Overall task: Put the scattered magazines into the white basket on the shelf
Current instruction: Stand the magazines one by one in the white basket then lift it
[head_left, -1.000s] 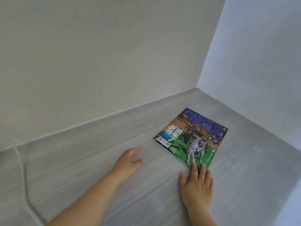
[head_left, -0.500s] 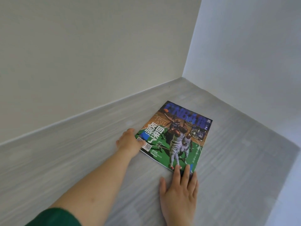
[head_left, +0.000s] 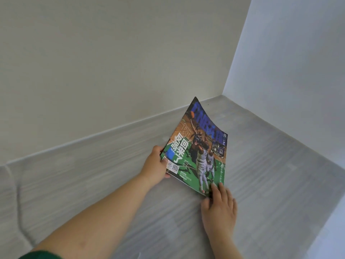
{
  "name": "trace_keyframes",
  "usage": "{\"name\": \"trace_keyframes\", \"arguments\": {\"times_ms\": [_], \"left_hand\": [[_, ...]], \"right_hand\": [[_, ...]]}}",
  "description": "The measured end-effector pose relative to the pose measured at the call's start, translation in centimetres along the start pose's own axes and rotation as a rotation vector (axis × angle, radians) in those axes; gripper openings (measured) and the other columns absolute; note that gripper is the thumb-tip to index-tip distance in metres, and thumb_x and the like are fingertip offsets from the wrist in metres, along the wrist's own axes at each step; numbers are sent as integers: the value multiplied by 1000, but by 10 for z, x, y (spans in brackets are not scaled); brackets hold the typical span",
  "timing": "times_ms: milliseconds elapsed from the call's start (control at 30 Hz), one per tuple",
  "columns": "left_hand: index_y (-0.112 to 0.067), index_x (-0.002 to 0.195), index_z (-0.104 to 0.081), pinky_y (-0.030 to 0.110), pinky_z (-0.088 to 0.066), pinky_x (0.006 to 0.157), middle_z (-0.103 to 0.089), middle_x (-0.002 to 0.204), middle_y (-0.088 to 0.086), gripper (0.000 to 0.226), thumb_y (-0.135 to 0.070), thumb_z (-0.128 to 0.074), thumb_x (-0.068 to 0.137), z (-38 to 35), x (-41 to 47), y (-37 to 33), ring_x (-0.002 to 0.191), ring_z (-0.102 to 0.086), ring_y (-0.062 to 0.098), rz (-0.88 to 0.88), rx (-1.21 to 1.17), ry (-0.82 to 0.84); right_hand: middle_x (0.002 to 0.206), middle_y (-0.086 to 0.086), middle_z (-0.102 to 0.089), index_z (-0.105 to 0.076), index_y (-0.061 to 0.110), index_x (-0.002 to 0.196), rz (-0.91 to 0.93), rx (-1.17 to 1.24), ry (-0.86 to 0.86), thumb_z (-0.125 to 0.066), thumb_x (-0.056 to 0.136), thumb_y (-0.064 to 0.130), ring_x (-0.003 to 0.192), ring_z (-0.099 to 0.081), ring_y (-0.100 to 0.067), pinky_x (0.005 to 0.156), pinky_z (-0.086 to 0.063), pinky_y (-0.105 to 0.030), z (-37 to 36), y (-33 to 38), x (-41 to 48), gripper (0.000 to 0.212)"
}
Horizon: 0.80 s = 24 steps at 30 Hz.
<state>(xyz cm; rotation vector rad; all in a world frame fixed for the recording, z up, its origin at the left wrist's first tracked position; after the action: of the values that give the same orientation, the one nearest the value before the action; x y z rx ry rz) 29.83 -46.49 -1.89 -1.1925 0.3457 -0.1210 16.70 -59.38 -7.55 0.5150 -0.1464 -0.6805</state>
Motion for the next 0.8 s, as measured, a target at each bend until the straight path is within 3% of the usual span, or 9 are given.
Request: {"name": "trace_keyframes", "arguments": {"times_ms": [100, 167, 300, 367, 467, 533, 633, 700, 800], "left_hand": [[-16, 100, -35, 19, -53, 47, -52, 91, 4, 18, 0, -38, 90, 39, -29, 2, 67, -58, 14, -46, -64, -65], [-18, 94, -36, 28, -55, 54, -53, 84, -2, 19, 0, -39, 90, 67, -51, 8, 68, -59, 14, -52, -95, -80], [-28, 80, -41, 23, -55, 51, -57, 83, 2, 31, 3, -44, 87, 124, -101, 27, 67, -59, 12, -76, -108, -157], [-28, 80, -42, 18, -51, 50, -58, 83, 3, 33, 4, -45, 86, 157, -126, 38, 66, -58, 10, -100, -112, -216], [-30, 85, -45, 14, -50, 46, -61, 83, -3, 35, 5, -47, 85, 213, -158, 56, 61, -64, 6, -102, -180, -228], [-34, 91, -46, 12, -50, 51, -63, 88, -9, 42, 7, -50, 83, 254, -180, 71, 67, -65, -3, -105, -172, -215], [-36, 101, -46, 14, -51, 66, -65, 93, -10, 49, 7, -56, 79, 317, -209, 95, 79, -64, 1, -74, -155, -256], [-28, 106, -47, 21, -49, 72, -68, 87, -8, 47, 7, -58, 77, 360, -226, 112, 79, -63, 9, -45, -151, -336], [-31, 96, -48, 15, -49, 62, -72, 64, -16, 42, 7, -57, 78, 416, -248, 129, 66, -66, 3, -70, -138, -417]], "right_hand": [[146, -9, -36, -37, 12, 135, -71, 326, -39, -43, 89, 13, 133, -33, -25, 113, -22, -38, 9, 4, -4, 46], [144, -12, -39, -32, 10, 136, -218, 638, 17, -44, 91, 19, 129, -39, -29, 108, -28, -42, 16, 22, -5, 47], [136, -22, -44, -25, 7, 138, -440, 1016, 278, -59, 84, 23, 118, -48, -37, 101, -38, -50, 16, 74, -12, 65], [118, -26, -56, -35, 0, 130, -460, 1167, 420, -58, 84, 12, 101, -57, -39, 86, -47, -50, 10, 101, -26, 53], [77, -15, -68, -55, 2, 101, -376, 1276, 569, -48, 86, -1, 69, -62, -30, 61, -49, -40, -2, 149, -57, 16], [60, -6, -71, -59, 8, 87, -274, 1296, 606, -45, 86, -4, 56, -65, -23, 56, -54, -38, -11, 186, -79, 18], [52, -2, -70, -59, 10, 78, -132, 1316, 682, -46, 85, -4, 46, -66, -15, 50, -55, -35, -29, 249, -119, 21], [52, -1, -70, -59, 10, 76, -72, 1326, 725, -47, 85, -3, 45, -65, -14, 51, -54, -33, -43, 289, -146, 20], [55, -2, -71, -60, 8, 77, 79, 1345, 776, -49, 83, -3, 48, -66, -15, 43, -55, -26, -56, 343, -181, 18]]}}
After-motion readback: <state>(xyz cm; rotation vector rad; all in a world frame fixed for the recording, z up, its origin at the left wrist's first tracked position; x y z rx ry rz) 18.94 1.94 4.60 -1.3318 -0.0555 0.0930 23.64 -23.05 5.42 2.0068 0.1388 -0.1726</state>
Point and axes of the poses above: each hand's wrist, its own x-axis towards the middle knuckle, its own z-axis out of the back of the hand, y = z × x, the point moved 2 cm from there along x, towards the middle knuckle
